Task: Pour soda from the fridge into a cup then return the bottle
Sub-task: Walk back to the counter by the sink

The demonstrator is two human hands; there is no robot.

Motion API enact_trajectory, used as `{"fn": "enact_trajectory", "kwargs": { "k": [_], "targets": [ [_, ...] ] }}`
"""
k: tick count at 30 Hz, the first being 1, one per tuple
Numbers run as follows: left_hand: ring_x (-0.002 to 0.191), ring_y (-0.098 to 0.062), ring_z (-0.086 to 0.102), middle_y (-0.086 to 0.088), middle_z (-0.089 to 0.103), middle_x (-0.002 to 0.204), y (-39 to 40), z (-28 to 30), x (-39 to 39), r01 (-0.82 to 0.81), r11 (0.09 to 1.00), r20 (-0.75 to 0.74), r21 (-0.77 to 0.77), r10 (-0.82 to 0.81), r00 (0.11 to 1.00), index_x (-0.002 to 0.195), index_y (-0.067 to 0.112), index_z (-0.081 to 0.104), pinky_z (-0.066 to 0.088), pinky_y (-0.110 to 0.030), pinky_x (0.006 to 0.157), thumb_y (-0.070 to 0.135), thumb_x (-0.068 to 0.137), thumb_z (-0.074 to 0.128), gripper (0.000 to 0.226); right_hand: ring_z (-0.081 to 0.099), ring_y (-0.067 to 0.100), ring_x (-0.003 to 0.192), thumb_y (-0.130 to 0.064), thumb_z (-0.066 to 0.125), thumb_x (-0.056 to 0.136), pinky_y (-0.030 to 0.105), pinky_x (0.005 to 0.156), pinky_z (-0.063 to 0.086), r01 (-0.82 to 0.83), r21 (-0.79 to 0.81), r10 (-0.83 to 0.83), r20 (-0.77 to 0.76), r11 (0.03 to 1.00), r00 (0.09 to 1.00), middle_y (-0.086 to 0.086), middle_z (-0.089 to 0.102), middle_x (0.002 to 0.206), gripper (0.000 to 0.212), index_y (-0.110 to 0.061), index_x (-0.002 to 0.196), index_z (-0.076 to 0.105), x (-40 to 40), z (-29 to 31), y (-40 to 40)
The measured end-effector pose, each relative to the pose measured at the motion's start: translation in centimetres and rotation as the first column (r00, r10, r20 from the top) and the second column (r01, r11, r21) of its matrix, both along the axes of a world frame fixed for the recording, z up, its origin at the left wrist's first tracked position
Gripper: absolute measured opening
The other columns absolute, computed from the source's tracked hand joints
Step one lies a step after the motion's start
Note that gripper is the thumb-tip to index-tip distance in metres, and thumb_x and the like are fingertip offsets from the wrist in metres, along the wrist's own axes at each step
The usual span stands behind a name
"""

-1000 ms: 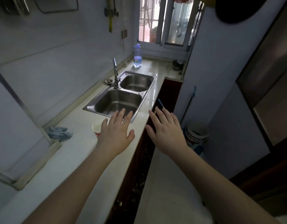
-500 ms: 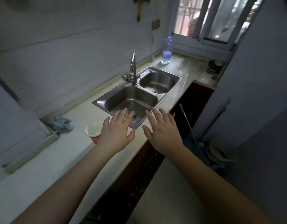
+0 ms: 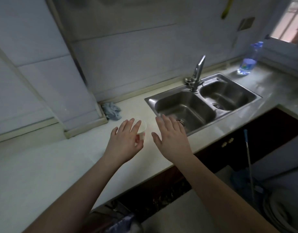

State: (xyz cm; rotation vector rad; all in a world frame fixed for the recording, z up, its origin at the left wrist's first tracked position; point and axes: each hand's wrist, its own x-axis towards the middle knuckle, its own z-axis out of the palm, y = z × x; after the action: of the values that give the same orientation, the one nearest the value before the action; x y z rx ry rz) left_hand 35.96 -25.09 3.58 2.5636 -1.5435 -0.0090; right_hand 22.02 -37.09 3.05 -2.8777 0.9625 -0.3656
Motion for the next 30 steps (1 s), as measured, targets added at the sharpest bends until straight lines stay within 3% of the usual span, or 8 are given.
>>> {"fn": "enact_trajectory", "kwargs": {
  "k": [3,9,16,27,30],
  "targets": [
    [0.148,-0.02,0.018,0.0,0.022,0.161,1.0,-0.6,1.6,-0.047,0.999,-0.051,-0.013,0.046,0.998,0.153,0.026,0.022,0.024,-0.042,0.115,0.054,0.094,0.033,0.067,0.028,0.03,0.141,-0.057,0.01,0.092,0.049,0.115,0.023,-0.046,0.015,0.046,-0.027,0.999,0.999,0.008,0.035,0.152,0.07,-0.019,0.147,0.032,2.3,-0.7,-0.2],
    [0.149,-0.02,0.013,-0.001,0.017,0.162,0.3,-2.3,5.2,-0.101,0.995,-0.05,0.005,0.101,0.994,0.154,0.026,0.018,0.021,-0.044,0.116,0.053,0.096,0.039,0.068,0.031,0.03,0.14,-0.053,0.023,0.095,0.045,0.114,0.021,-0.165,0.009,0.165,-0.09,0.986,0.982,0.008,0.038,0.15,0.062,-0.018,0.145,0.034,5.9,-2.8,-1.6],
    [0.15,-0.025,0.01,-0.005,0.006,0.164,-2.5,-4.0,6.6,-0.1,0.995,-0.089,0.002,0.1,0.991,0.156,0.026,0.003,0.022,-0.048,0.117,0.056,0.095,0.04,0.077,0.029,0.029,0.141,-0.051,0.025,0.097,0.046,0.113,0.023,-0.169,0.026,0.171,-0.109,0.985,0.979,0.007,0.036,0.152,0.06,-0.019,0.146,0.032,8.3,-4.4,-3.4],
    [0.149,-0.028,0.01,-0.007,0.01,0.162,-8.1,-8.7,6.1,-0.13,0.987,-0.086,0.097,0.138,0.987,0.154,0.025,0.013,0.023,-0.05,0.115,0.047,0.095,0.043,0.07,0.019,0.026,0.145,-0.048,0.025,0.097,0.041,0.118,0.01,-0.273,0.1,0.282,-0.097,0.957,0.954,0.007,0.026,0.156,0.06,-0.02,0.15,0.024,9.5,-7.9,-8.2],
    [0.148,-0.032,0.017,-0.011,0.014,0.162,-9.3,-9.6,5.8,-0.186,0.974,-0.057,0.129,0.194,0.979,0.153,0.023,0.016,0.028,-0.055,0.112,0.048,0.093,0.047,0.073,0.021,0.026,0.145,-0.046,0.028,0.097,0.043,0.118,0.015,-0.334,0.127,0.347,-0.095,0.934,0.933,0.007,0.026,0.156,0.059,-0.02,0.15,0.025,9.7,-8.5,-10.1]
  ]
}}
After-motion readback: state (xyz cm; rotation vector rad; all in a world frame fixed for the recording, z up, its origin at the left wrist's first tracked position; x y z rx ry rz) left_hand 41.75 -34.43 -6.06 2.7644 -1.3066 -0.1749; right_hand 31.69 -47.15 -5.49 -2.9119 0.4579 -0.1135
